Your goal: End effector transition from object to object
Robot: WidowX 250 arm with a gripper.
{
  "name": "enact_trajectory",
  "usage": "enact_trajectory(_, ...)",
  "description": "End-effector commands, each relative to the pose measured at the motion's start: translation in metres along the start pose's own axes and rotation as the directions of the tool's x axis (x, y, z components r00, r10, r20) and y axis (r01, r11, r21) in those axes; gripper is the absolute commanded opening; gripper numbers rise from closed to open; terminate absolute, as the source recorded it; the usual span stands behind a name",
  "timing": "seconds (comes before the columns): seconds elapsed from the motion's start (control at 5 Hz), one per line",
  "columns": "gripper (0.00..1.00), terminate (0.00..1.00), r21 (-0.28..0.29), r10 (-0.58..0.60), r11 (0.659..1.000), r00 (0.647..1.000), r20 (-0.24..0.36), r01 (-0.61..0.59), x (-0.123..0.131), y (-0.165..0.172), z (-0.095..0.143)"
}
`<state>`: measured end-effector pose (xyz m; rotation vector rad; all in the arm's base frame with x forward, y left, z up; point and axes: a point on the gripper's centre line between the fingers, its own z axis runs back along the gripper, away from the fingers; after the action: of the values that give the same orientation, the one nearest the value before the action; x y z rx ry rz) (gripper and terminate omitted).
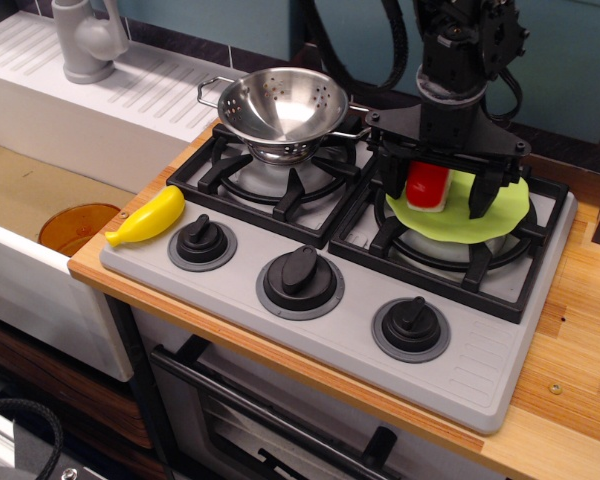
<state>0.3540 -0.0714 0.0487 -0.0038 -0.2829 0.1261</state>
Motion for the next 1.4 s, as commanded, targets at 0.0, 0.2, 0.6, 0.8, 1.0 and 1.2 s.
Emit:
enact_trajectory(0.0, 1.0, 0.0, 0.0, 0.0, 1.0, 1.0, 0.0, 0.0, 0.0, 0.0, 0.0)
enact_trajectory(0.2, 1.0, 0.0, 0.029, 0.002, 1.0, 1.0, -0.023, -0.001, 0.0, 0.003, 0.027)
enact_trajectory(0.6, 1.0, 0.0, 0.07, -0.016, 0.997, 0.998, -0.068, 0.02, 0.004, 0.01, 0.06)
enact_trajectory(0.8, 1.0, 0.0, 0.064, -0.055, 0.996, 0.995, -0.08, 0.06, 0.022, 0.018, 0.077)
enact_trajectory(1.0, 1.0, 0.0, 0.066, -0.08, 0.994, 0.993, -0.09, 0.086, 0.029, 0.043, 0.085)
enact_trajectory(1.2, 1.0, 0.0, 0.073, -0.113, 0.99, 0.99, -0.08, 0.119, 0.028, 0.072, 0.086)
